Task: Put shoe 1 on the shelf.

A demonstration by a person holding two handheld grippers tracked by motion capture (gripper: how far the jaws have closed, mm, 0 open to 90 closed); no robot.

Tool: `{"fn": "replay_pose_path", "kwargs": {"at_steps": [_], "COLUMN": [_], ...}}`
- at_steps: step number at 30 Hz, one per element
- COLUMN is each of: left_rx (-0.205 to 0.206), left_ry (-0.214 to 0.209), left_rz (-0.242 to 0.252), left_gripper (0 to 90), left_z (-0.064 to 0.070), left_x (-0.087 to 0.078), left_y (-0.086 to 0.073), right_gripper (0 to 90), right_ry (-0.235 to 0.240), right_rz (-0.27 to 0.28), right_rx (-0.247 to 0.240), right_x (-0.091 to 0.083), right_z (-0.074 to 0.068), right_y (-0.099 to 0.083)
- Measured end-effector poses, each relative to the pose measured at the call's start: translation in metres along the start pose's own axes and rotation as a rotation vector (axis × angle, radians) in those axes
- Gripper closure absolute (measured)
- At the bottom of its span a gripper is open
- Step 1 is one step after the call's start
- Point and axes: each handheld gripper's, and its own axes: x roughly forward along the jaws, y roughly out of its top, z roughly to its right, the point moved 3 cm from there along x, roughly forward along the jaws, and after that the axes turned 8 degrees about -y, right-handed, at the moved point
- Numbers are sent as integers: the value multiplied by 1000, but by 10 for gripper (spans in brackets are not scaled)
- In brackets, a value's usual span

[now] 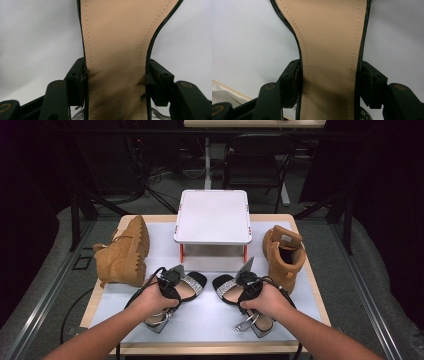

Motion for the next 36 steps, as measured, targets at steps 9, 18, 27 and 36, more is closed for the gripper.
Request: {"fn": "replay_pose_path", "kwargs": {"at_steps": [9, 18, 27, 36], "left_rx": [-8, -8, -28, -51], "left_ry": [9, 8, -1, 5], "left_rz": [11, 24, 63, 73], "left_gripper": [427, 429, 429, 429], "left_z": [1, 4, 2, 2], "left_x": [-1, -10, -26, -26], "left_y": [-1, -1, 6, 20], "right_gripper": [423, 426, 426, 426], "right_ry": [-2, 31, 34, 62], "right_rz": [1, 24, 68, 127], "right_rx": [21, 49, 79, 189], "right_x": [1, -5, -18, -15], "right_z": [0, -2, 2, 6], "right_y": [3, 1, 4, 20]}}
